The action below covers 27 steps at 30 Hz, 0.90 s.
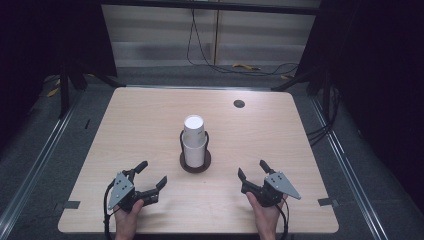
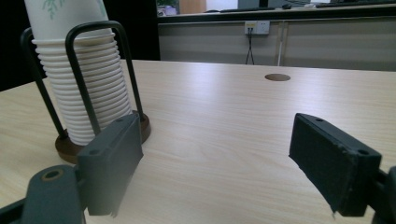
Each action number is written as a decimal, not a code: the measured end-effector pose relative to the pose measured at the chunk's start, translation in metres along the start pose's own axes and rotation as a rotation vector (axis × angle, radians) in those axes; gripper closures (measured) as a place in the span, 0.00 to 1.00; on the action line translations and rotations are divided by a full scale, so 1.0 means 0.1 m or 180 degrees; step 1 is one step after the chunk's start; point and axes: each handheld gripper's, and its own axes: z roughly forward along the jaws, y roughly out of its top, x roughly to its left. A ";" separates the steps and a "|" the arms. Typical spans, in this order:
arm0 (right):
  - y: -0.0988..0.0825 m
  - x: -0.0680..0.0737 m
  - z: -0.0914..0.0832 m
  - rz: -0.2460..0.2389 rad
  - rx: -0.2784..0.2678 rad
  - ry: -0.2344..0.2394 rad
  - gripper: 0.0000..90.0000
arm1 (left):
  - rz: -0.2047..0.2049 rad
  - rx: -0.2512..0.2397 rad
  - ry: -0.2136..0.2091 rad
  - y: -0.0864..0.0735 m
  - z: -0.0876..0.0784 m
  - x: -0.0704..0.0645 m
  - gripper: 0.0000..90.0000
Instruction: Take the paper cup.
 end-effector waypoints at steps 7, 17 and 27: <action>0.05 0.02 0.02 -0.0025 0.0057 0.0123 0.19 | 0.0006 0.0010 0.0005 0.00 0.00 0.00 0.18; 0.10 0.08 0.07 -0.0053 0.0058 0.0361 0.16 | 0.0002 0.0010 0.0000 0.00 0.00 0.01 0.18; 0.24 0.11 0.15 -0.0055 0.0031 0.0723 0.15 | 0.0001 0.0012 -0.0008 0.00 0.00 0.01 0.18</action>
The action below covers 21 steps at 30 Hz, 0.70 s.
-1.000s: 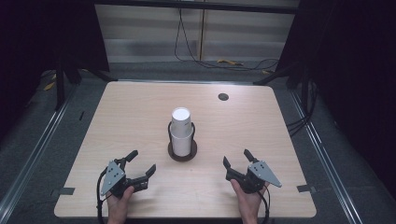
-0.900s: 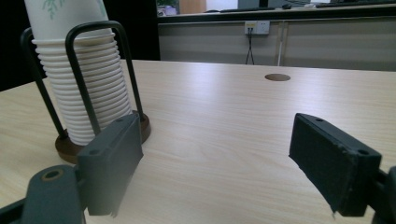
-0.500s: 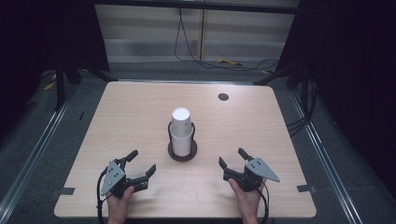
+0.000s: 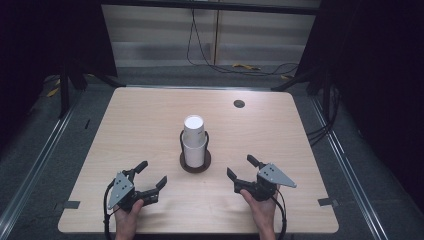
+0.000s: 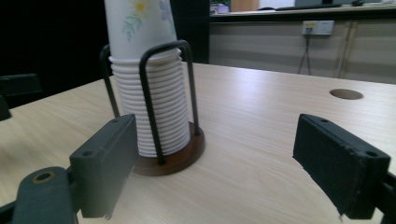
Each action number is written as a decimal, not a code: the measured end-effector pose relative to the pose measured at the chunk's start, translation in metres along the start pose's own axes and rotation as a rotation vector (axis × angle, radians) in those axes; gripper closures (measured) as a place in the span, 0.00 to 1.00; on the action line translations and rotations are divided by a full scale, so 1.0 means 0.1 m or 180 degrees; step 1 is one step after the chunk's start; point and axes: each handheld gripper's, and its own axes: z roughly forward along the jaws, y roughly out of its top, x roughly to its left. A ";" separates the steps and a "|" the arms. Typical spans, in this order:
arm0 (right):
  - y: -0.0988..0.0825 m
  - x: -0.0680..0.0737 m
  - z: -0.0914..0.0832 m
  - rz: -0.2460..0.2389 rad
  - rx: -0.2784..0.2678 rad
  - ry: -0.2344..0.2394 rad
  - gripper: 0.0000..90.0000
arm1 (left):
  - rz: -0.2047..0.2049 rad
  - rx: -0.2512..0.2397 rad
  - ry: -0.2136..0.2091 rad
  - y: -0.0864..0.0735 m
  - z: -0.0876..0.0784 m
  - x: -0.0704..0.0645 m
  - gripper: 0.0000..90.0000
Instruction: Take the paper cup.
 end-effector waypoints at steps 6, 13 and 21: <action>0.08 0.02 0.06 -0.0005 -0.0011 0.0153 0.15 | 0.0006 -0.0002 0.0001 0.00 0.00 0.00 0.18; 0.16 0.04 0.16 -0.0027 0.0009 0.0314 0.15 | 0.0001 -0.0002 0.0015 0.00 0.00 0.00 0.18; 0.27 0.08 0.25 -0.0021 0.0077 0.0501 0.16 | 0.0004 -0.0001 0.0005 0.00 0.00 0.00 0.18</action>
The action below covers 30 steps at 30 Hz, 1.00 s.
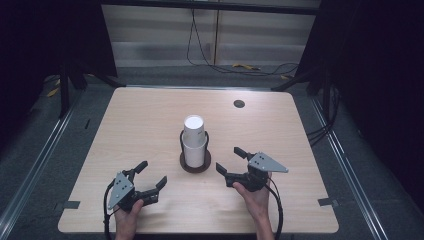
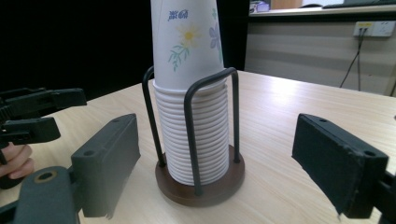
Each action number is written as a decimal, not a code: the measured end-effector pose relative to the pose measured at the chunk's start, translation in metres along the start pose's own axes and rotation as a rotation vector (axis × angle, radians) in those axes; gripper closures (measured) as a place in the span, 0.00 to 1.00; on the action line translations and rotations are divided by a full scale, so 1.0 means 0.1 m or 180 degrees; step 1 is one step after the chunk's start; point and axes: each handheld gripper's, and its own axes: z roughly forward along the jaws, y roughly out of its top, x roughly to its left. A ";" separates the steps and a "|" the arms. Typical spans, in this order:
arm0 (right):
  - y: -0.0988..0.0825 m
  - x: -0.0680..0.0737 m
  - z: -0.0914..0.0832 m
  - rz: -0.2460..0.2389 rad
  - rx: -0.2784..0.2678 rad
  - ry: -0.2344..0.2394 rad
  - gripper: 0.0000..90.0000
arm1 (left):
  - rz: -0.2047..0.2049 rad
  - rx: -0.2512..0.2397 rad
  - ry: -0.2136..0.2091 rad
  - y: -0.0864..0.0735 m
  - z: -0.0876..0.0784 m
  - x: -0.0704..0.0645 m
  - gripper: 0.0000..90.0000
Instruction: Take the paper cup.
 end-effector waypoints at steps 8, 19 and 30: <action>0.13 -0.03 0.08 0.0009 0.0081 0.0099 0.17 | -0.0004 0.0000 0.0000 0.00 0.00 0.00 0.18; 0.33 -0.04 0.21 -0.0017 0.0090 0.0242 0.17 | -0.0003 0.0000 0.0001 0.00 0.00 0.00 0.18; 0.42 0.04 0.45 -0.0040 0.0169 0.0400 0.17 | 0.0002 0.0000 -0.0002 0.00 0.00 0.00 0.18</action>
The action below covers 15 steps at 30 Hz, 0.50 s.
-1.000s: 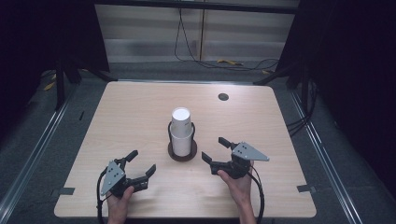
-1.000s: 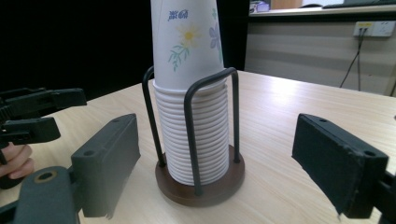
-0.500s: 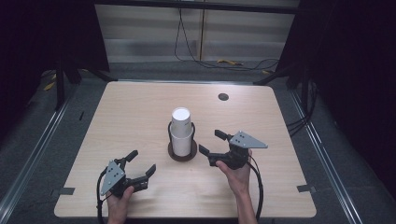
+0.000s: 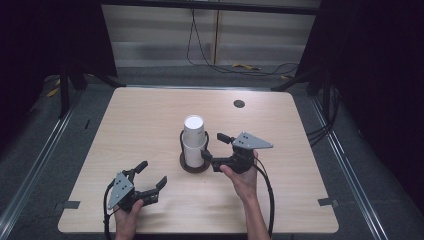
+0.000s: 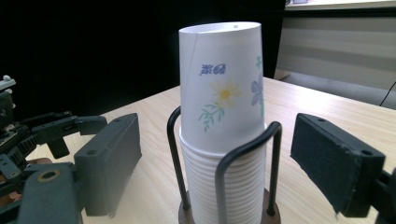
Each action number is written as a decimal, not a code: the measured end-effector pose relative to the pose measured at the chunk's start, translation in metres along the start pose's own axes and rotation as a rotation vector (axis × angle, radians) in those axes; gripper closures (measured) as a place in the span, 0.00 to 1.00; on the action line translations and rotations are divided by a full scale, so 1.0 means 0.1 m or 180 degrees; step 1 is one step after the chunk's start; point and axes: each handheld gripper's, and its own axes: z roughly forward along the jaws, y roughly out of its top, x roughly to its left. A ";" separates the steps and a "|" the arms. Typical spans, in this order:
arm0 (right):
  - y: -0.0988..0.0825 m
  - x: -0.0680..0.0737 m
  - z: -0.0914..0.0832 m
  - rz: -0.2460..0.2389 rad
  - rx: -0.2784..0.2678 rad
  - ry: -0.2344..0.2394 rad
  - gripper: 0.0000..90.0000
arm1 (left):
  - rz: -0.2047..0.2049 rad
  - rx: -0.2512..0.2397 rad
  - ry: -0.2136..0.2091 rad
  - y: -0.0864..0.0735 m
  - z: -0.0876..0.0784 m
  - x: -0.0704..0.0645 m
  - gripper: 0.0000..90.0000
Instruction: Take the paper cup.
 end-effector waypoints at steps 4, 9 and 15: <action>0.03 -0.02 0.06 -0.0020 0.0026 0.0061 0.20 | -0.0001 0.0000 0.0009 0.00 0.00 0.00 0.18; 0.09 -0.04 0.13 -0.0049 0.0067 0.0080 0.20 | -0.0001 -0.0003 0.0008 0.00 0.00 0.00 0.18; 0.18 -0.06 0.19 -0.0066 0.0099 0.0111 0.20 | 0.0001 -0.0005 0.0006 0.00 0.00 0.00 0.18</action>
